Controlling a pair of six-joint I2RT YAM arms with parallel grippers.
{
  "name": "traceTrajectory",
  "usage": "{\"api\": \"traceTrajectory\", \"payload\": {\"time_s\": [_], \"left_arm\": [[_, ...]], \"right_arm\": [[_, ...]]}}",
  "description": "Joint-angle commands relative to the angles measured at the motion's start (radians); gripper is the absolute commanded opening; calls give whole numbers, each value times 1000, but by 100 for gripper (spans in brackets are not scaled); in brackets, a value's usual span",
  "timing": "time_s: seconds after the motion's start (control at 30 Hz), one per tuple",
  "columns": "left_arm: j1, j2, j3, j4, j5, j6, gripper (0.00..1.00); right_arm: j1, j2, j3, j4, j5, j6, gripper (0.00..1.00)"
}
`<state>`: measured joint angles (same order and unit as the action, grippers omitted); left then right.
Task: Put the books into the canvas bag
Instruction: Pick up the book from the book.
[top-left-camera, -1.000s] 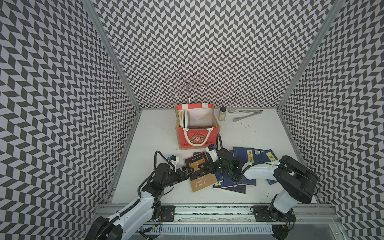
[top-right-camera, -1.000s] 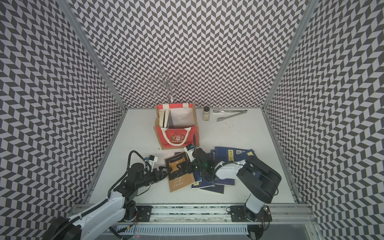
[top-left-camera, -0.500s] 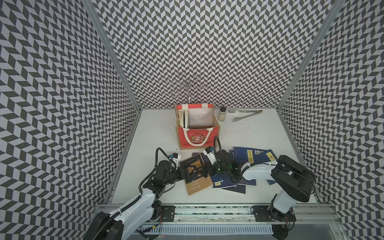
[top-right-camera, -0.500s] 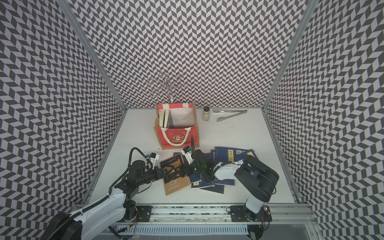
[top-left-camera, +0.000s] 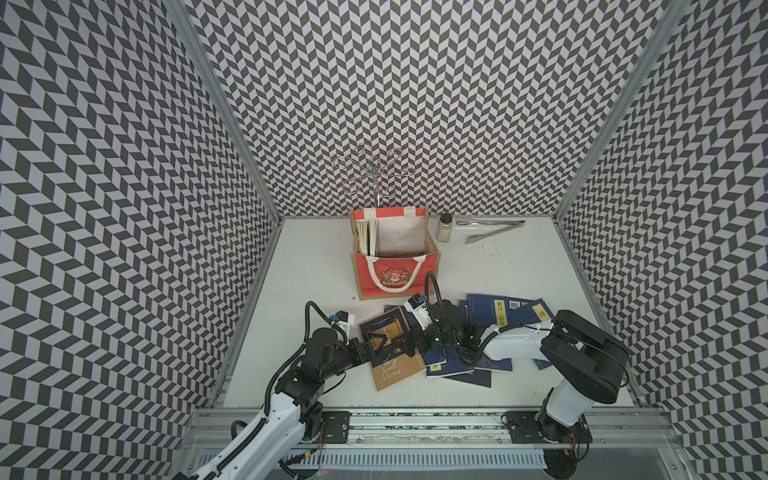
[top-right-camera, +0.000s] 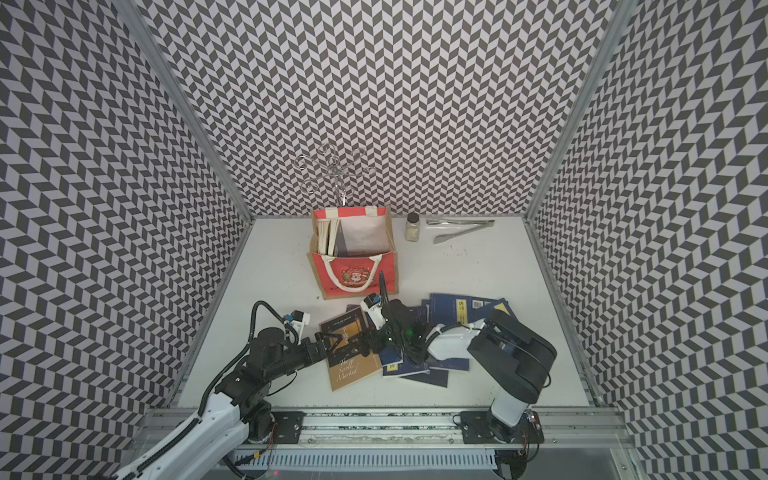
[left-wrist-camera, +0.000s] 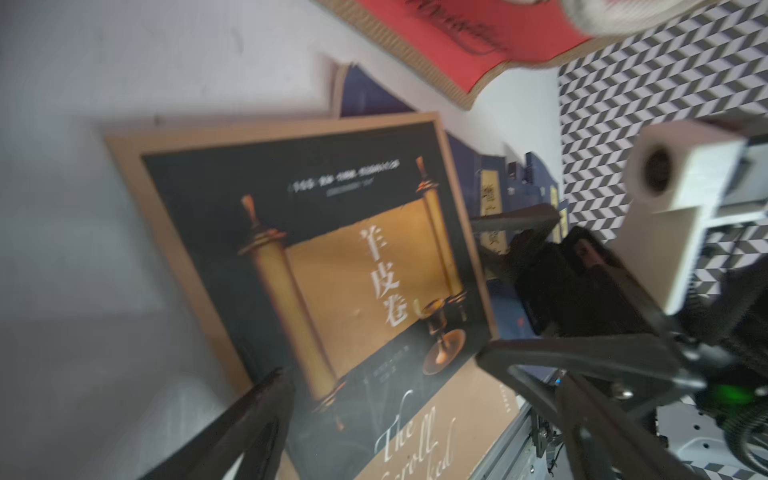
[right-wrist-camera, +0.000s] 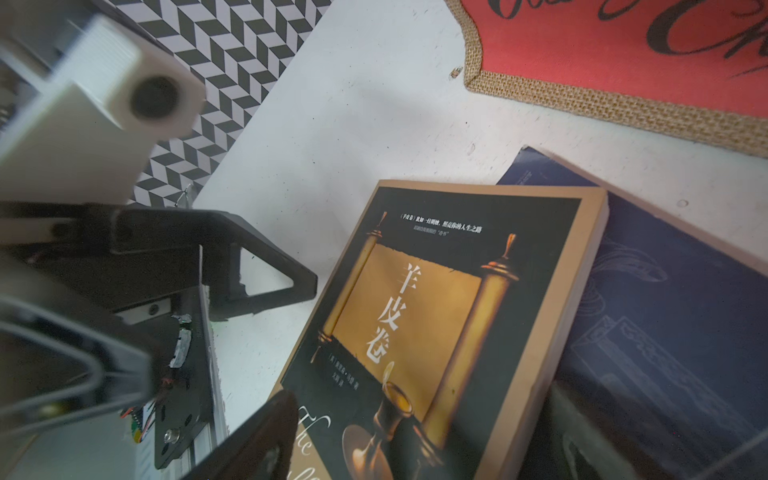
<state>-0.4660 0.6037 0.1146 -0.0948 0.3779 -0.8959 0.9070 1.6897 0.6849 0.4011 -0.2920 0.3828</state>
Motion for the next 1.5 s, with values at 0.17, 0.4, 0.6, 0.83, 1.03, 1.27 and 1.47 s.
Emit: {"api": "traceTrajectory", "payload": {"time_s": [0.17, 0.4, 0.6, 0.83, 1.03, 1.27, 1.47], "left_arm": [[-30, 187, 17, -38, 10, -11, 98], [-111, 263, 54, -112, -46, -14, 99], [-114, 34, 35, -167, -108, -73, 99], [-160, -140, 38, -286, -237, -158, 100], [-171, -3, 39, -288, -225, -167, 100], [-165, 144, 18, -93, -120, -122, 100], [-117, 107, -48, 51, -42, -132, 99]], "right_arm": [[3, 59, -25, -146, 17, -4, 94], [2, 69, -25, -146, 16, -10, 94], [1, 86, -24, -147, 17, -12, 94], [0, 107, -14, -147, 10, -22, 94], [-13, 117, -6, -151, -2, -37, 94], [-25, 111, -15, -142, -21, -53, 94], [-25, 100, -37, -126, -33, -56, 94]]}}
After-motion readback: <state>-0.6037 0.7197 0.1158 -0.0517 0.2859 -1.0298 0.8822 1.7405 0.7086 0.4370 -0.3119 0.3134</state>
